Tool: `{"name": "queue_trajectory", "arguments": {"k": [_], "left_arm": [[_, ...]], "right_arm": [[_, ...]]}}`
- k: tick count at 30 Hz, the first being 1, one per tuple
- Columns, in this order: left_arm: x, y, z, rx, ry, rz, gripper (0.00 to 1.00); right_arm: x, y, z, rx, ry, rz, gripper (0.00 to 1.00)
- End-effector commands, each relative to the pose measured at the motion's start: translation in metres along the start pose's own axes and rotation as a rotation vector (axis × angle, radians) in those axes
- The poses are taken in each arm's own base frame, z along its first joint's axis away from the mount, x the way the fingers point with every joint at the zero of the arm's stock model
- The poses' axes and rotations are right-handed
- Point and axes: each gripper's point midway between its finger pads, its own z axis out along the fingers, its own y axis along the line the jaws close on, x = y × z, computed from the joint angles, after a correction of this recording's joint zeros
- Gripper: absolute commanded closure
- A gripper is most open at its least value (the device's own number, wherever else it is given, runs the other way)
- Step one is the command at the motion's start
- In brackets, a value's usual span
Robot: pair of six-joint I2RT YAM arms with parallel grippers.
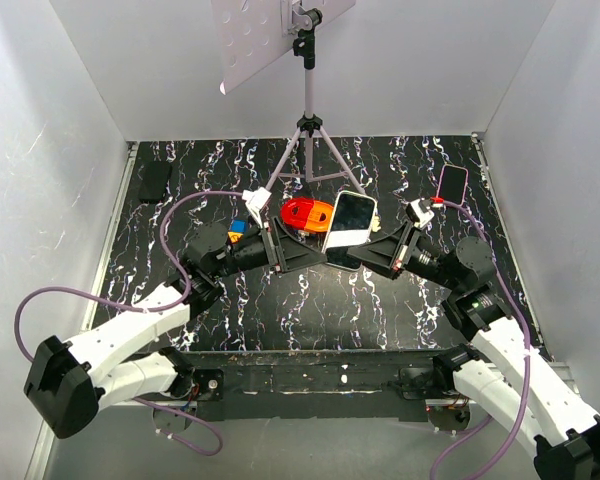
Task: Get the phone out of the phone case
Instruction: Remove the phone case from the phone.
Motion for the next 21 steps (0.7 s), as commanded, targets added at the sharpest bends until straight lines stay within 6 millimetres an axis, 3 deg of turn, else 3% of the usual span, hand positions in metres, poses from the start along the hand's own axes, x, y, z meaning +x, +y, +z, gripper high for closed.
{"name": "queue_trajectory", "arguments": {"k": [1,5,12,21], "left_arm": [[0.0,-0.001,-0.012,-0.027,-0.037,0.038,0.43],[0.002,-0.001,-0.015,-0.031,-0.039,0.047,0.5],[0.001,0.001,-0.014,-0.041,-0.041,0.044,0.5],[0.005,0.004,0.007,-0.017,0.021,-0.02,0.54]], "right_arm": [[0.004,0.045,-0.008,-0.158,0.003,-0.106,0.99],[0.005,0.047,-0.009,-0.17,0.008,-0.105,0.99],[0.006,0.048,-0.009,-0.175,0.005,-0.107,0.99],[0.007,0.044,-0.008,-0.168,0.021,-0.093,0.99]]}}
